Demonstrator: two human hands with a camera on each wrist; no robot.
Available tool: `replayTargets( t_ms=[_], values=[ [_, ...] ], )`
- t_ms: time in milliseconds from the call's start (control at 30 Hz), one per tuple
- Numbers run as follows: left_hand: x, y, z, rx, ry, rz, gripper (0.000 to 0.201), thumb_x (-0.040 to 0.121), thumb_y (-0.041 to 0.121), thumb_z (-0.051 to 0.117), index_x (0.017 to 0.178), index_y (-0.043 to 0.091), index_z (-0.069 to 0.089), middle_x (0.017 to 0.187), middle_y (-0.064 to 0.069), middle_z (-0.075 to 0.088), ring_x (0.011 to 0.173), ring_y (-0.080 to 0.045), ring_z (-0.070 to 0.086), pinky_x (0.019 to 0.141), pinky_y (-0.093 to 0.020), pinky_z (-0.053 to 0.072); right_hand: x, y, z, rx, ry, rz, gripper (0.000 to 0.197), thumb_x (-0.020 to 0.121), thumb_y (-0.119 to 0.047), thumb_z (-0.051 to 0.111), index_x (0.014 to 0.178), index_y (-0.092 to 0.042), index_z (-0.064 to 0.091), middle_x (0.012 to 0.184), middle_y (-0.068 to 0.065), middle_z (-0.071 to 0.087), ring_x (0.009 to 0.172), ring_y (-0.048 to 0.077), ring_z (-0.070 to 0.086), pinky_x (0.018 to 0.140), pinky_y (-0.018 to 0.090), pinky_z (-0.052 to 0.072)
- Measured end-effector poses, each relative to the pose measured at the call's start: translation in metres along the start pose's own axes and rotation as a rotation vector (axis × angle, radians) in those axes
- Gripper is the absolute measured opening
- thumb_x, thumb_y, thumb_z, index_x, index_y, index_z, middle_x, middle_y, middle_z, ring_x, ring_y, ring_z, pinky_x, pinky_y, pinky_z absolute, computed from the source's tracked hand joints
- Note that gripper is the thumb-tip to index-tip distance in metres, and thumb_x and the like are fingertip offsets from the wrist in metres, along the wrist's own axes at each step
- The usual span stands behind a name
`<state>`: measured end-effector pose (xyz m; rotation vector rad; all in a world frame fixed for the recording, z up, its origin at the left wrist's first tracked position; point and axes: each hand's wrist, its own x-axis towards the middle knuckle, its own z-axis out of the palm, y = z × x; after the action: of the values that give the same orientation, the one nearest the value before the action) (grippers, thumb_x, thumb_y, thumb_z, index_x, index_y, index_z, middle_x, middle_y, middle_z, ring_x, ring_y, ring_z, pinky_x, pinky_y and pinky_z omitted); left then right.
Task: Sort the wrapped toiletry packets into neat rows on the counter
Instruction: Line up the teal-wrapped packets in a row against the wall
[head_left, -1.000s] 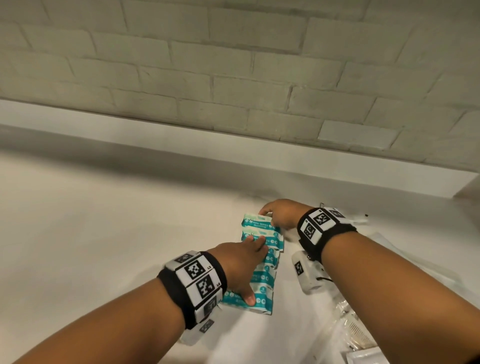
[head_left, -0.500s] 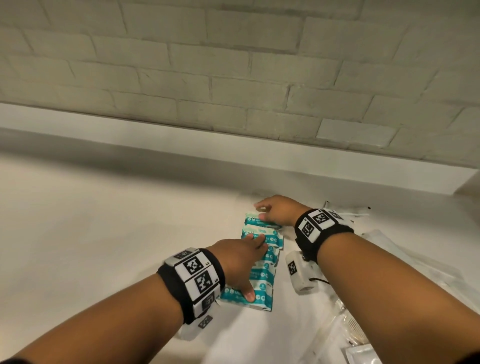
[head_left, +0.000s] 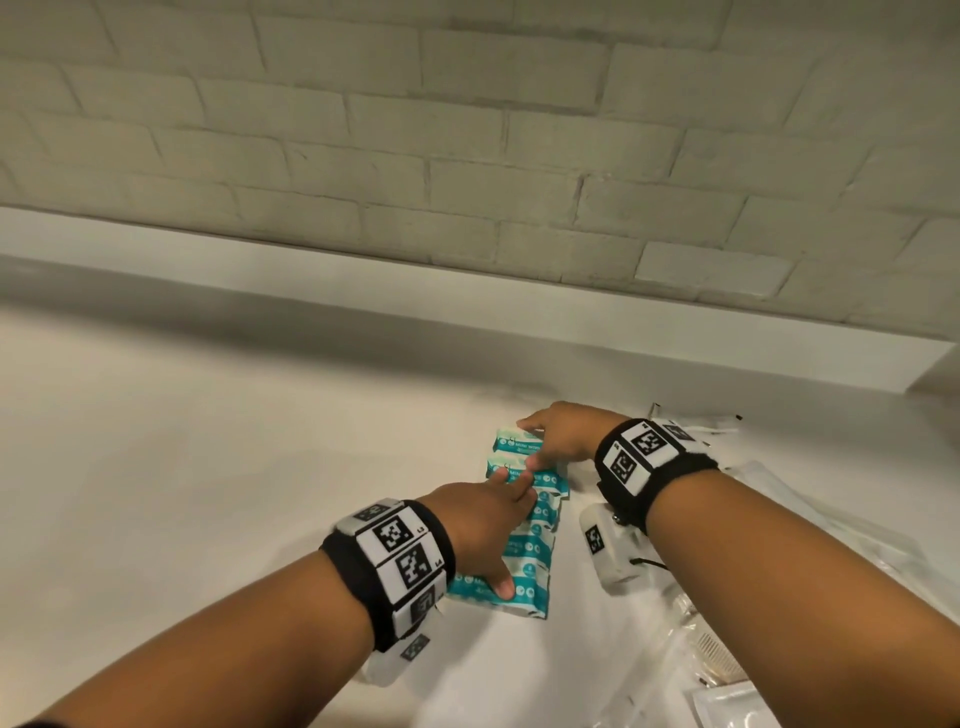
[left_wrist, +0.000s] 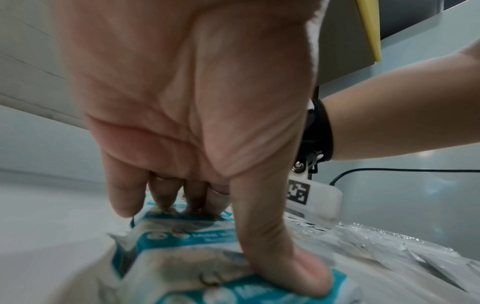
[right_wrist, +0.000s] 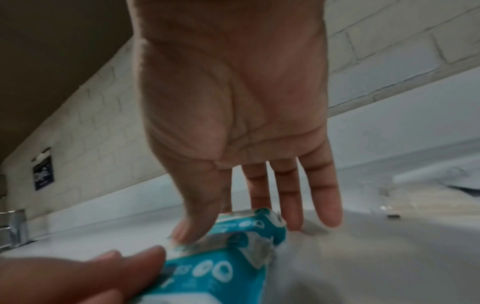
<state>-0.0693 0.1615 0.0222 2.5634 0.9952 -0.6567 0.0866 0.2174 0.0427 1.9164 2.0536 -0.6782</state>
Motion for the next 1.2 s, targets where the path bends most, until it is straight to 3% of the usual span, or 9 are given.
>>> replayTargets(
  t_ms=[133, 200, 267, 333, 600, 767, 1033, 1133, 1200],
  values=[
    [0.002, -0.003, 0.003, -0.039, 0.027, 0.018, 0.108, 0.079, 0.040, 0.073, 0.154, 0.018, -0.002, 0.162, 0.006, -0.009, 0.149, -0.018, -0.003, 0.114, -0.044, 0.029, 0.000, 0.009, 0.012, 0.004, -0.051, -0.034, 0.091, 0.067, -0.025, 0.084, 0.143, -0.021, 0.034, 0.132, 0.001, 0.054, 0.111, 0.019, 0.055, 0.098, 0.037, 0.046],
    [0.006, -0.006, 0.002, -0.043, 0.044, 0.023, 0.105, 0.080, 0.039, 0.073, 0.154, 0.018, 0.002, 0.162, 0.005, -0.007, 0.149, -0.019, -0.001, 0.114, -0.044, 0.030, 0.000, 0.013, 0.019, -0.053, -0.064, -0.045, 0.099, 0.060, -0.030, 0.087, 0.143, -0.023, 0.032, 0.143, 0.002, 0.043, 0.118, 0.020, 0.051, 0.101, 0.038, 0.045],
    [0.011, -0.009, -0.002, -0.045, 0.060, 0.024, 0.103, 0.080, 0.038, 0.072, 0.154, 0.018, 0.004, 0.162, 0.005, -0.005, 0.149, -0.019, 0.001, 0.113, -0.044, 0.030, 0.004, 0.016, 0.026, -0.177, 0.015, -0.054, 0.108, 0.057, -0.037, 0.087, 0.147, -0.024, 0.028, 0.155, 0.002, 0.023, 0.131, 0.024, 0.039, 0.107, 0.040, 0.040],
    [0.017, -0.013, -0.007, -0.035, 0.066, 0.022, 0.102, 0.081, 0.038, 0.072, 0.154, 0.017, 0.004, 0.162, 0.005, -0.005, 0.149, -0.019, 0.001, 0.113, -0.045, 0.030, 0.013, 0.019, 0.030, -0.240, 0.124, -0.083, 0.104, 0.057, -0.039, 0.087, 0.144, -0.023, 0.034, 0.150, 0.000, 0.026, 0.129, 0.024, 0.038, 0.104, 0.039, 0.042],
    [0.072, -0.058, -0.051, 0.032, 0.032, -0.023, 0.101, 0.081, 0.038, 0.071, 0.154, 0.015, 0.004, 0.162, 0.001, -0.004, 0.149, -0.024, 0.004, 0.113, -0.048, 0.031, 0.077, 0.033, -0.007, -0.177, 0.281, -0.115, 0.054, 0.073, -0.024, 0.077, 0.122, -0.025, 0.055, 0.120, -0.001, 0.060, 0.106, 0.024, 0.058, 0.085, 0.037, 0.051],
    [0.114, -0.091, -0.088, 0.046, 0.062, -0.063, 0.083, 0.078, 0.042, 0.073, 0.144, 0.013, 0.033, 0.144, -0.007, 0.045, 0.123, -0.027, 0.051, 0.095, -0.038, 0.047, 0.116, 0.037, -0.038, -0.134, 0.360, -0.018, 0.031, 0.092, -0.022, 0.056, 0.122, -0.017, 0.055, 0.123, 0.005, 0.056, 0.110, 0.027, 0.057, 0.089, 0.039, 0.051],
    [0.150, -0.136, -0.116, 0.013, 0.022, -0.050, 0.076, 0.081, 0.045, 0.067, 0.145, 0.018, 0.037, 0.150, -0.005, 0.038, 0.127, -0.026, 0.047, 0.103, -0.038, 0.040, 0.160, 0.043, -0.056, 0.175, 0.289, 0.113, 0.039, 0.087, -0.042, 0.054, 0.117, -0.016, 0.056, 0.118, 0.004, 0.061, 0.102, 0.024, 0.063, 0.083, 0.031, 0.049],
    [0.146, -0.145, -0.112, -0.215, 0.074, -0.028, 0.076, 0.083, 0.040, 0.068, 0.147, 0.022, 0.031, 0.154, 0.000, 0.032, 0.130, -0.023, 0.045, 0.107, -0.034, 0.038, 0.152, 0.052, -0.058, 0.280, 0.305, 0.094, 0.035, 0.094, -0.029, 0.049, 0.126, -0.015, 0.056, 0.130, 0.006, 0.056, 0.113, 0.024, 0.058, 0.093, 0.030, 0.046],
    [0.144, -0.154, -0.115, -0.509, 0.167, -0.045, 0.070, 0.089, 0.042, 0.061, 0.148, 0.024, 0.029, 0.153, 0.001, 0.036, 0.131, -0.019, 0.046, 0.105, -0.027, 0.037, 0.148, 0.066, -0.060, 0.448, 0.329, 0.144, 0.044, 0.097, -0.014, 0.043, 0.141, -0.011, 0.043, 0.144, 0.009, 0.047, 0.130, 0.024, 0.047, 0.106, 0.029, 0.036]
  ],
)
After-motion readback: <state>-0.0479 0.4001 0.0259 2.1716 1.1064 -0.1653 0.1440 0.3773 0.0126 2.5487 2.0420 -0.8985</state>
